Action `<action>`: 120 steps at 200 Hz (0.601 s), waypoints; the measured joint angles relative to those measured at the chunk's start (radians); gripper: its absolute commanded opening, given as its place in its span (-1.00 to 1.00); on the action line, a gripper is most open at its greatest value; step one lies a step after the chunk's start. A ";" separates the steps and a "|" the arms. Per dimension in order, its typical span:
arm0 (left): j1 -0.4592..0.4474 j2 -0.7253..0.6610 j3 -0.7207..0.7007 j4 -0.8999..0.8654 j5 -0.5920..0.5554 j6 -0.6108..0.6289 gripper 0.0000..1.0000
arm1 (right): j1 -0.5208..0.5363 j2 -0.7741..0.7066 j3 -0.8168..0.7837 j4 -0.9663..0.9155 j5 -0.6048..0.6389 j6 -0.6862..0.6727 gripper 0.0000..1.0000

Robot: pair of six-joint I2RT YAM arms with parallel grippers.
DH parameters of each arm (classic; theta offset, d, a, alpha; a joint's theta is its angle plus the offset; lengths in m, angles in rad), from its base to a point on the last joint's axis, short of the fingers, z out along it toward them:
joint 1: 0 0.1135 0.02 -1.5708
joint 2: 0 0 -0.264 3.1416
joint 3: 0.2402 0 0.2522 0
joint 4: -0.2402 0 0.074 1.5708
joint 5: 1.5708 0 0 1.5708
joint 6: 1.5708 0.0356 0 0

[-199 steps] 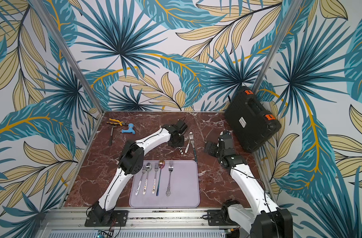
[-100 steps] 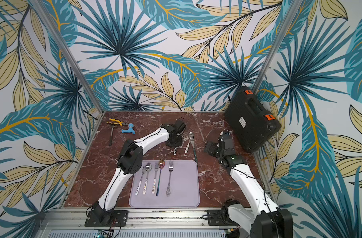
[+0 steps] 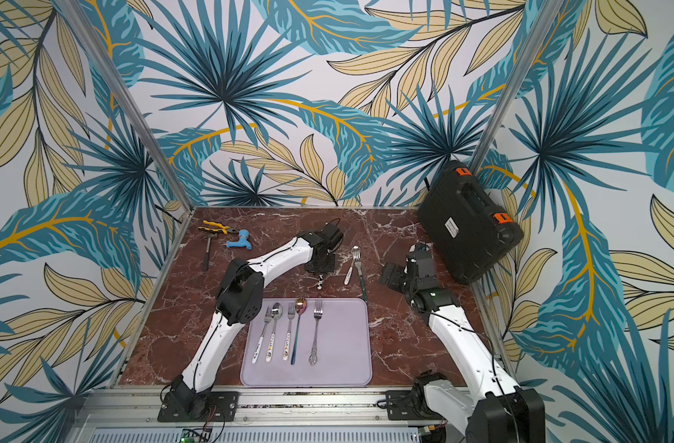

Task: Set the spoon and fork side by side
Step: Pick up the spoon from the center of the board.

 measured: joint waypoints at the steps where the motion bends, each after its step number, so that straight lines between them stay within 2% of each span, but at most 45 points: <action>1: 0.000 0.000 -0.001 0.000 0.000 0.000 -1.00 | 0.000 0.000 0.000 0.000 0.000 0.000 0.99; 84: -0.002 -0.171 -0.019 -0.024 -0.021 0.024 -1.00 | 0.000 0.000 0.000 0.000 -0.004 0.000 0.99; 120: -0.042 -0.269 -0.119 -0.018 -0.039 0.022 -1.00 | 0.000 0.000 0.000 0.000 -0.008 0.000 0.99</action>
